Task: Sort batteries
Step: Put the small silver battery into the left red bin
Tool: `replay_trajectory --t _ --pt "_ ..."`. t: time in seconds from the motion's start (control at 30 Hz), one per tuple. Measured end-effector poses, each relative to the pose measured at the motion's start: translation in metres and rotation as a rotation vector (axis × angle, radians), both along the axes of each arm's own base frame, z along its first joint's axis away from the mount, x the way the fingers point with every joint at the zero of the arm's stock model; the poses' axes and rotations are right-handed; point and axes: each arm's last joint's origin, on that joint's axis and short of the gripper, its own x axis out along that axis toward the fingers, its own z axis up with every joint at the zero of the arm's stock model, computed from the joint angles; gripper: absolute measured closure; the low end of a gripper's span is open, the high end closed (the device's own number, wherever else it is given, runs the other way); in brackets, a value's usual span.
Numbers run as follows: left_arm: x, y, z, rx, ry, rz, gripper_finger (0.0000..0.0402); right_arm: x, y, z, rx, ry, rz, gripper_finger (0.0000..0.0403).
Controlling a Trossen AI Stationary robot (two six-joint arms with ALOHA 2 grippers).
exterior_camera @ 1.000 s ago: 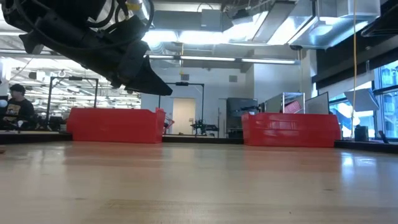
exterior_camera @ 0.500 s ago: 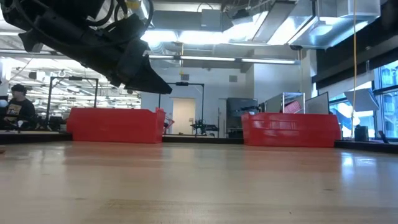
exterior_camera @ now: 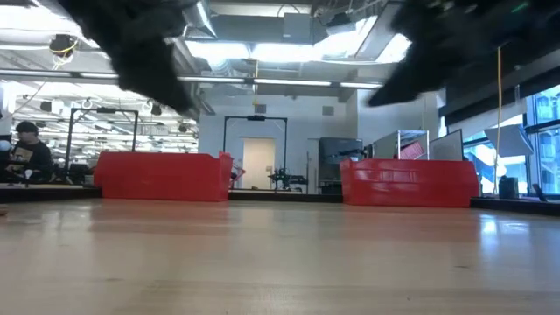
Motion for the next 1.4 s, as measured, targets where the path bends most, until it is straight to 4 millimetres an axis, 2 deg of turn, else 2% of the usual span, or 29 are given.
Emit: replay_trajectory --t 0.17,0.37,0.47,0.6,0.73,0.87,0.97,1.1,1.4 --pt "-0.024 0.001 0.008 -0.228 0.282 0.127 0.027 0.045 -0.044 -0.016 -0.083 -0.205 0.123 0.0317" --pt "-0.056 -0.018 0.001 -0.533 0.525 0.359 0.027 0.093 -0.073 -0.049 -0.049 -0.261 0.252 0.0317" --pt "-0.065 -0.035 0.001 -0.612 0.543 0.412 0.027 0.115 -0.078 -0.064 0.005 -0.242 0.343 0.0317" --pt "-0.07 -0.061 -0.006 -0.688 0.418 0.42 0.0268 0.134 -0.079 -0.073 0.058 -0.244 0.447 0.0308" --pt "-0.077 -0.081 -0.023 -0.802 0.297 0.445 0.0238 0.146 -0.08 -0.075 0.07 -0.245 0.464 0.0263" --pt "-0.09 -0.089 -0.05 -0.868 0.249 0.553 0.0196 0.156 -0.082 -0.072 0.058 -0.258 0.458 0.0207" --pt "-0.099 -0.091 -0.069 -0.855 0.259 0.599 0.0183 0.159 -0.083 -0.069 0.034 -0.269 0.43 0.0176" --pt "-0.104 -0.092 -0.077 -0.795 0.29 0.591 0.019 0.159 -0.084 -0.068 0.028 -0.269 0.4 0.0157" --pt "-0.103 -0.092 -0.089 -0.65 0.343 0.552 0.0229 0.159 -0.085 -0.069 0.023 -0.26 0.377 0.0155"
